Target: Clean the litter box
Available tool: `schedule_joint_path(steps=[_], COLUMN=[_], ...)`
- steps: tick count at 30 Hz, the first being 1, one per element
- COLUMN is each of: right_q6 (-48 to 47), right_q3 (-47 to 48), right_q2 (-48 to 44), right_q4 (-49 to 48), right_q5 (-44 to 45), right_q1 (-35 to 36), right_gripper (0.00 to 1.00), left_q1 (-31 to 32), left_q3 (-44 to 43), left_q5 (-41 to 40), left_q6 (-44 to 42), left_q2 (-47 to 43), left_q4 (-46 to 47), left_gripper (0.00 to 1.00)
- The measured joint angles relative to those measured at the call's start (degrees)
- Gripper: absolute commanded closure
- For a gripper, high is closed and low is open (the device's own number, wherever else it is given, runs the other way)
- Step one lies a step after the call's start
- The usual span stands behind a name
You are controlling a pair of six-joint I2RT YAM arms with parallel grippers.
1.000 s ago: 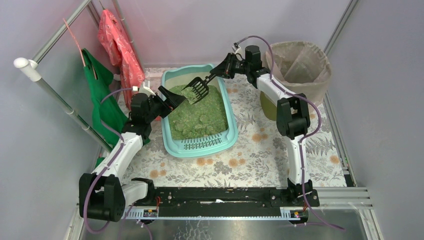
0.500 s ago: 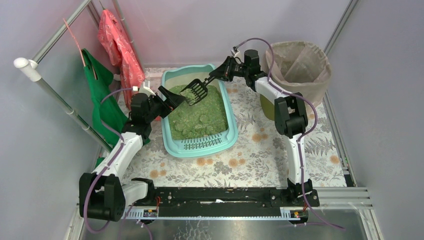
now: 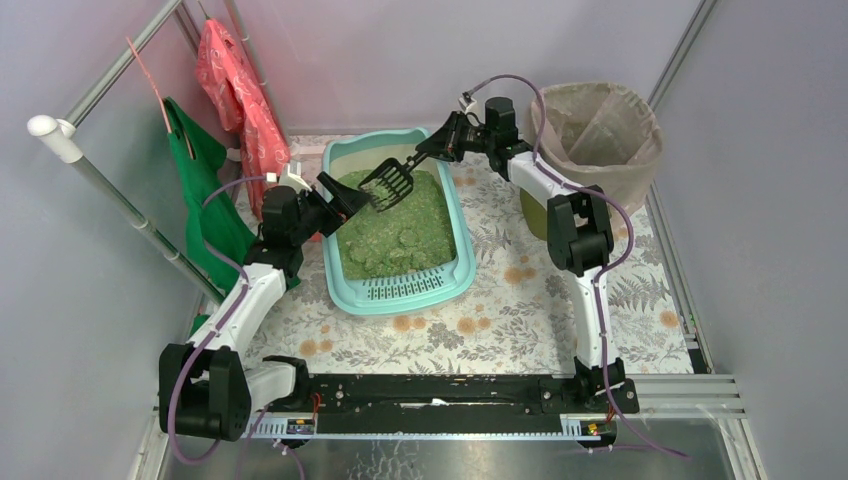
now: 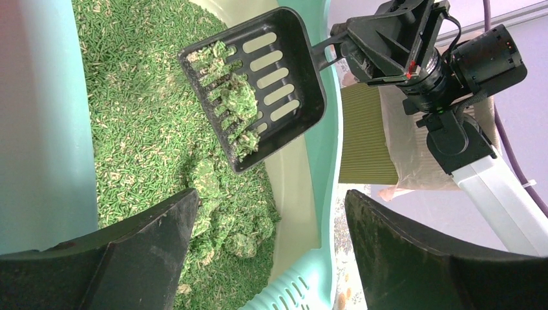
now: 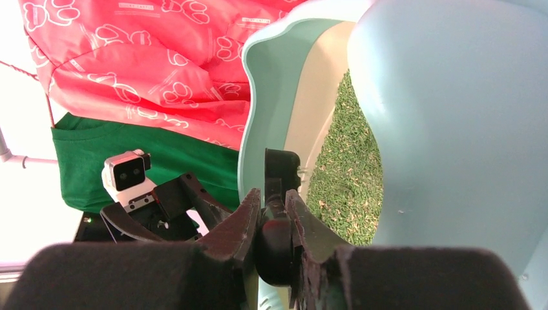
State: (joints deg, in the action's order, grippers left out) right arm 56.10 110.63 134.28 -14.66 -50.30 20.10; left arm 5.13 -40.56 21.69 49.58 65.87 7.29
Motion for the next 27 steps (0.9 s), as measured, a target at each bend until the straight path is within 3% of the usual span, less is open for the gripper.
schedule_joint_path(steps=[16,27], right_q6=[1.5,0.5], right_q3=[-7.4,-6.1], right_q2=[-3.4,-4.1], right_q4=[-4.7,-3.2], right_q5=[1.8,1.3], right_q1=[-2.5,-2.7], right_gripper=[1.00,1.00], left_q1=[0.0,0.0], left_q3=[0.0,0.0], left_q5=[0.1,0.6], left_q6=[0.0,0.3], left_q2=[0.0,0.1], left_q4=[0.0,0.9], left_gripper=[0.09,0.09])
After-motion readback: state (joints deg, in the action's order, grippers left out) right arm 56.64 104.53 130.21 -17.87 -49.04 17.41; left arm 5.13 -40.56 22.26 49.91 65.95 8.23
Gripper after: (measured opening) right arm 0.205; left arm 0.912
